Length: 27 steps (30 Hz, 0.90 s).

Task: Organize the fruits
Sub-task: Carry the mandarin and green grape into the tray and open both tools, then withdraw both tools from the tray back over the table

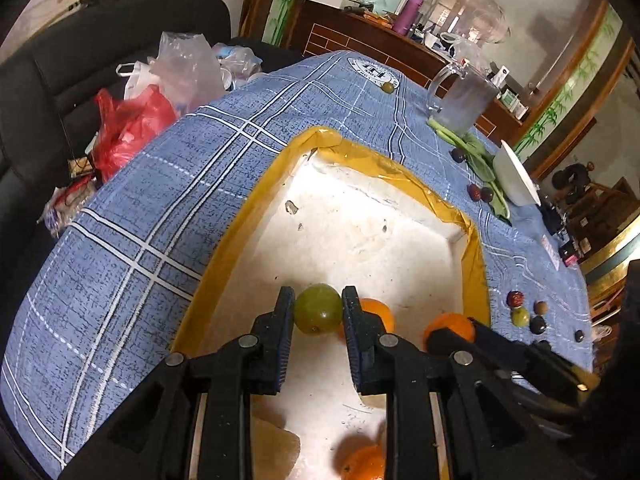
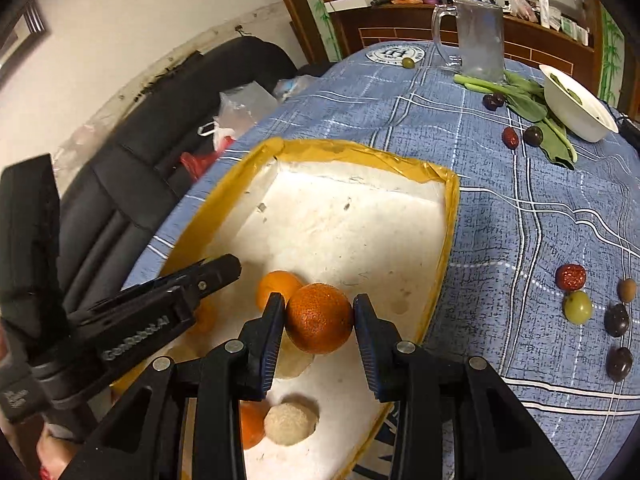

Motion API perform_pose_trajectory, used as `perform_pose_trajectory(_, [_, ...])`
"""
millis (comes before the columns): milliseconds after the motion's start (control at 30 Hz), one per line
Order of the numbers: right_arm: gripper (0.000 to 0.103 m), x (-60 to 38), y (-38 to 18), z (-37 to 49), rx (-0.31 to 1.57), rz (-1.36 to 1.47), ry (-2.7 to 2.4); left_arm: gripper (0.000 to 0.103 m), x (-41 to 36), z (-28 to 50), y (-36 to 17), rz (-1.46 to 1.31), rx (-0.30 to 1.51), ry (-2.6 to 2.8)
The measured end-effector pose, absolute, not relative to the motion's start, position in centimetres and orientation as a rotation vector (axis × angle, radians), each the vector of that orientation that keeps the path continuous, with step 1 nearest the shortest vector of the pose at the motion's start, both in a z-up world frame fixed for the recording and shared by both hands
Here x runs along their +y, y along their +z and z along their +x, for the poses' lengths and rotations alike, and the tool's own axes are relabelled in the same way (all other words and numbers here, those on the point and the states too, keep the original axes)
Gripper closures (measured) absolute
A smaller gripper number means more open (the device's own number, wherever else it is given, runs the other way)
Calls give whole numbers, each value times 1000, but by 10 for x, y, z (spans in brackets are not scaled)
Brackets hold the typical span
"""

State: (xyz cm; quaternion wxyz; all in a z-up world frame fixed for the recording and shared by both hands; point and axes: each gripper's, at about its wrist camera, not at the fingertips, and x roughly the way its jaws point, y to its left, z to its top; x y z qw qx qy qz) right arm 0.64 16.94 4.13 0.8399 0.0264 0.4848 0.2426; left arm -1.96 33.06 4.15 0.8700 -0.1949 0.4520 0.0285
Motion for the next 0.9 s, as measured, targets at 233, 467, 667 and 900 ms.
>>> perform_pose_trajectory(233, [62, 157, 55, 4, 986, 76, 499, 41, 333, -38, 58, -412, 890, 66])
perform_pose_trajectory(467, [51, 115, 86, -34, 897, 147, 472, 32, 309, -78, 87, -352, 815, 67])
perform_pose_trajectory(667, [49, 76, 97, -94, 797, 127, 398, 26, 265, -126, 103, -276, 725, 88])
perform_pose_trajectory(900, [46, 22, 90, -137, 760, 201, 293, 25, 213, -155, 116, -90, 651, 142])
